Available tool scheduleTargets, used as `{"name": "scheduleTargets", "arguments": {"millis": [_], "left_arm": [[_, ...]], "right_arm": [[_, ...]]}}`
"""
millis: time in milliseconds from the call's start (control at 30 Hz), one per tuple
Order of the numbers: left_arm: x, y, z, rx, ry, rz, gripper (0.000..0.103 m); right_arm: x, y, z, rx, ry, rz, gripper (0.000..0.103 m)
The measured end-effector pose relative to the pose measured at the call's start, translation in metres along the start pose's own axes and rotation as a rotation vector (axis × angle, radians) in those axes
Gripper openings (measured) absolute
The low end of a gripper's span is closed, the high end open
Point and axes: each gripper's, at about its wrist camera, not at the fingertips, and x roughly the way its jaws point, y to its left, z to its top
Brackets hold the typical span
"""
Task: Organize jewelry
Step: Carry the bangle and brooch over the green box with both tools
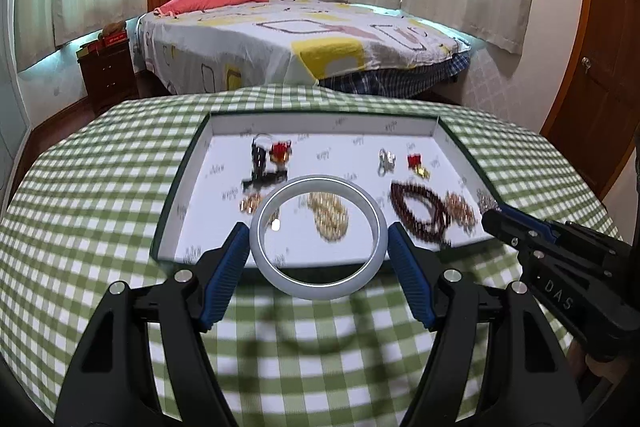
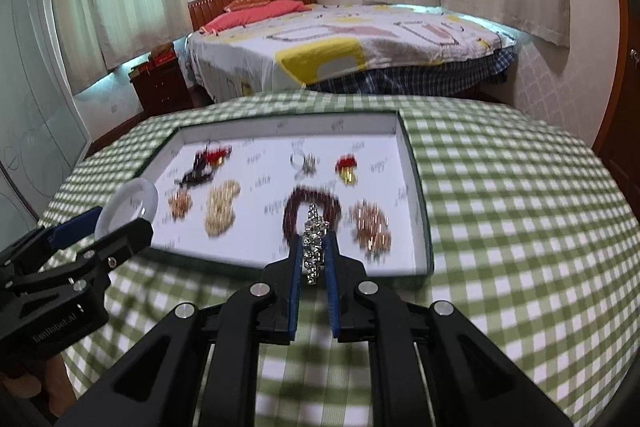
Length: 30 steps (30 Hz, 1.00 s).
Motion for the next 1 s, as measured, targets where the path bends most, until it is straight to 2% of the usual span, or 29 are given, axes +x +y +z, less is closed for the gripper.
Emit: {"name": "scheduleTargets", "arguments": {"millis": [300,500,733,1000], "left_arm": [[0.027,-0.002,0.043,0.028,-0.046,0.016,0.069],[0.058,-0.005,0.064,0.042,-0.036,0.028,0.069],[0.105,-0.001,0.083,0.024,0.042,0.031,0.069],[0.149,0.001,0.095,0.011,0.152,0.051,0.069]], "right_arm": [[0.025,-0.001,0.052,-0.006,-0.059,0.009,0.012],[0.048,-0.003,0.075,-0.010,-0.074,0.013,0.012],[0.085,0.000,0.088,-0.035,-0.028,0.012,0.012],[0.122,-0.007,0.098,-0.011,0.086,0.018,0.012]]}}
